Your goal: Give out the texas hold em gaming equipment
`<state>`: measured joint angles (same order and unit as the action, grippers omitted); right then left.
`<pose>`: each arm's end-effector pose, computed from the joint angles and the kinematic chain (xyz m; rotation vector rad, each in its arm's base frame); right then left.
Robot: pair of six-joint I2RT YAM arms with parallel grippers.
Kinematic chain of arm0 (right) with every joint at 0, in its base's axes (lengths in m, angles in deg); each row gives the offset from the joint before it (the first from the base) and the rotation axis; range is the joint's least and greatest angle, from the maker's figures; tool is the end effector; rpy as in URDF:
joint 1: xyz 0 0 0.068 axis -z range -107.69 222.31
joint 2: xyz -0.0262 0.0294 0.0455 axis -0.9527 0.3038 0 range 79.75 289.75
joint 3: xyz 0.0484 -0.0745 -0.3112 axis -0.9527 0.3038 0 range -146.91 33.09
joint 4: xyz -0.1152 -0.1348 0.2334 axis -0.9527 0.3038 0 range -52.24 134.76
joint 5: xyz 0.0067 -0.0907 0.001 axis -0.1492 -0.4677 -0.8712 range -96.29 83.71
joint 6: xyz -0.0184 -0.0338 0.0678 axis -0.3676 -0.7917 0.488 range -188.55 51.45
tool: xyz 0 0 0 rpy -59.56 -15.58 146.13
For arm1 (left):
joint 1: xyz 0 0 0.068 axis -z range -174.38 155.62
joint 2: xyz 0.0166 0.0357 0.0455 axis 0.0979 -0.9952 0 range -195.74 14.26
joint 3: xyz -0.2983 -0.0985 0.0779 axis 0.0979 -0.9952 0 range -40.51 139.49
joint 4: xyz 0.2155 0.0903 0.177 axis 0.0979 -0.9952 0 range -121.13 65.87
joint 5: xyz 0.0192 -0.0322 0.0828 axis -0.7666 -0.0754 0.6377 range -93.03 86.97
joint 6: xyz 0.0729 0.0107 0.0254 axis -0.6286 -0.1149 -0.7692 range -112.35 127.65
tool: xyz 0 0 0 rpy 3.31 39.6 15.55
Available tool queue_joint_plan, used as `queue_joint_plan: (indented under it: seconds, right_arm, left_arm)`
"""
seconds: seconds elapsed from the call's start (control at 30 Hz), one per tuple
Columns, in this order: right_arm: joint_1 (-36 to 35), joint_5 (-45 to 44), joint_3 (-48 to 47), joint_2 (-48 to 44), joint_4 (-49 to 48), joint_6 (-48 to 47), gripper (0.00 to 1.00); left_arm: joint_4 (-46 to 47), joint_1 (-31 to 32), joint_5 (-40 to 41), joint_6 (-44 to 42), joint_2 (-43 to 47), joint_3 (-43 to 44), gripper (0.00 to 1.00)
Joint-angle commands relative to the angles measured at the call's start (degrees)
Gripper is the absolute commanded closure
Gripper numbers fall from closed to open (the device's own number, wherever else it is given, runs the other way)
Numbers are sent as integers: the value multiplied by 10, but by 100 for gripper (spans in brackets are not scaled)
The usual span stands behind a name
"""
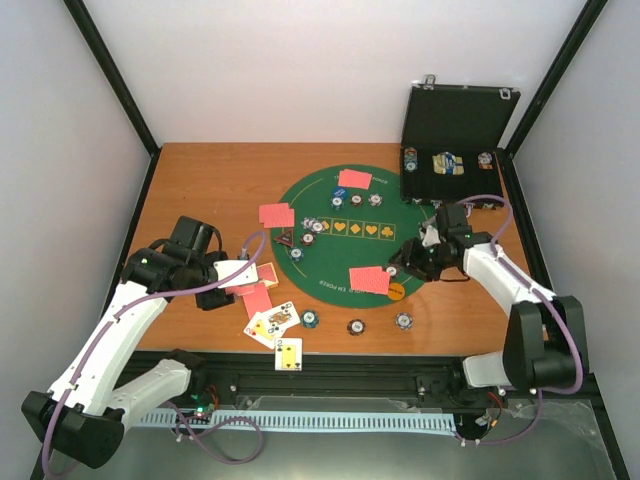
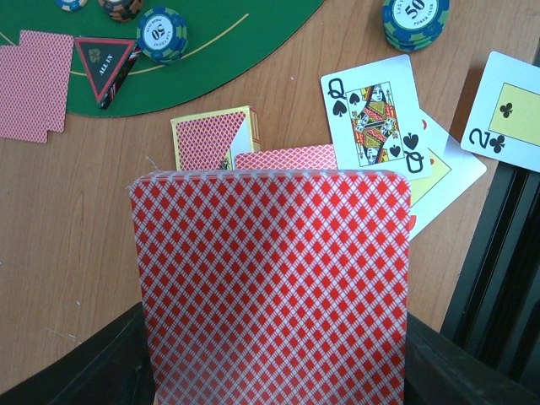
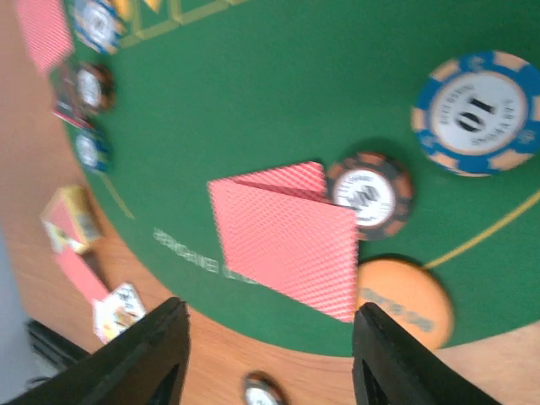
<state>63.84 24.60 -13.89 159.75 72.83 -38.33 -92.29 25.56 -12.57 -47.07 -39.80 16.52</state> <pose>0.2723 0.0751 0.2018 0.3837 2.7979 0.9160 0.1542 -0.0678 0.3172 1.6640 2.1009 -0.0373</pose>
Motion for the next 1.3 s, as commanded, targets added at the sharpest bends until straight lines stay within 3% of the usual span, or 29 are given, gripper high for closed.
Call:
queue_joint_plan:
  seconds: [0.0,0.17,0.3,0.43,1.27]
  right_arm:
    - [-45,14,-40,-47,-12,32,42]
    - [-212,91,-65,-24,-151,127,25]
    - [-322,119,-81,16,-270,197,22]
    - [-383,132,-102,52,-352,237,21]
    - [-491,175,-266,317,-493,327,26]
  left_arm:
    - [1,-2,-14,-6,1,13,72]
    - [0,-2,-22,4,-9,23,72]
    - [-1,-2,-23,5,-10,25,72]
    - [-3,-2,-20,5,-8,24,72]
    - [-9,-2,-15,1,-5,29,72]
